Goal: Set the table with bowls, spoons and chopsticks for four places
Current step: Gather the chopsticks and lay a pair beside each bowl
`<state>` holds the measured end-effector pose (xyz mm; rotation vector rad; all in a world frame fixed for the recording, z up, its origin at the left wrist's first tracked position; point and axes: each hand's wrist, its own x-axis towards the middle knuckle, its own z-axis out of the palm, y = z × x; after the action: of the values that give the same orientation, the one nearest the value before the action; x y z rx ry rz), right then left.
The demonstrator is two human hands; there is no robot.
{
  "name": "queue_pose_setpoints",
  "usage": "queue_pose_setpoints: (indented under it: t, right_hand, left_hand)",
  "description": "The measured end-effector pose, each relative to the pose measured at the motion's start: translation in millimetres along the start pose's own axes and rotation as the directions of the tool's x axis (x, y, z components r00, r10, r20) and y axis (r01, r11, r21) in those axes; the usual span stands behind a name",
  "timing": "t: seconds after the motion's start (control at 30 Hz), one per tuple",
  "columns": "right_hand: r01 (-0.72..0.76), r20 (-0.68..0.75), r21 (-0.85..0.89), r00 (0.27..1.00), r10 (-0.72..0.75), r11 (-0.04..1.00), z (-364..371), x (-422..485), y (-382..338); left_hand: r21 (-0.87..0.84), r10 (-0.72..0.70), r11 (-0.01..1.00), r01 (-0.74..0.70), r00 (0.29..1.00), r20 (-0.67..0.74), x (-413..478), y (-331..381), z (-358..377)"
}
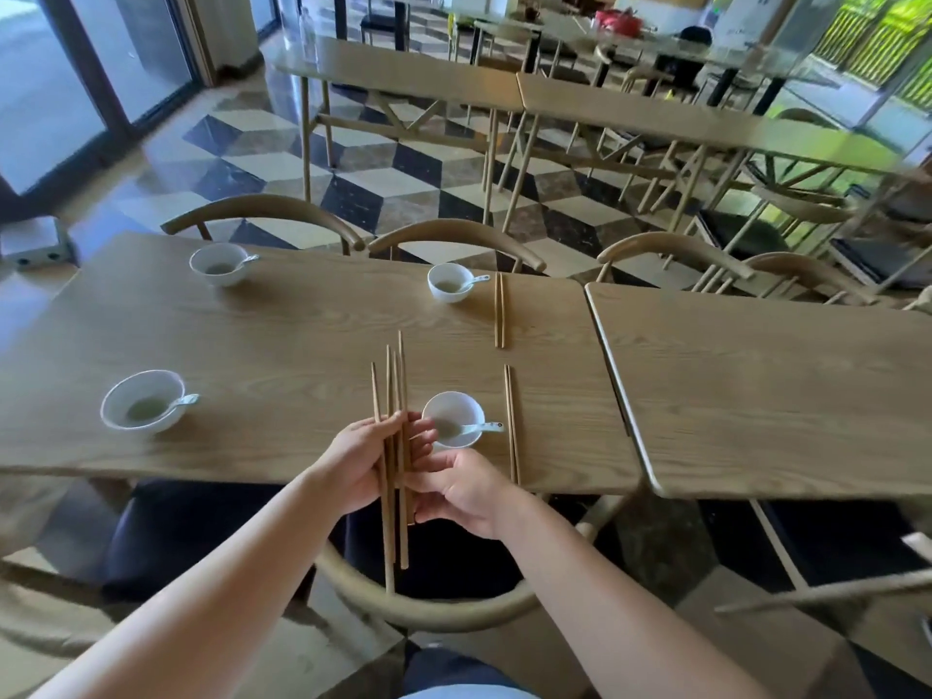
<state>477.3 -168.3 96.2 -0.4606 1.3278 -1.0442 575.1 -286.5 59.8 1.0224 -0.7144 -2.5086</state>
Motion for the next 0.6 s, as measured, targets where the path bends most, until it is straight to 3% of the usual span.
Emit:
queue_pose_setpoints:
  t: [0.27,0.6]
  right_hand:
    - [-0.038,-0.107,-0.059,0.994,0.031,0.998,-10.5,19.7,8.9]
    - [-0.099,-0.031,-0.239,0.995,0.094,0.966,-58.6,99.4,-21.9]
  left_hand:
    - [-0.009,-0.023,1.0,0.023,1.0,-0.009,28.1,-5.9,-12.0]
    - [-0.066,-0.061,0.997,0.05,0.984,-0.167,118.5,23.2,-10.0]
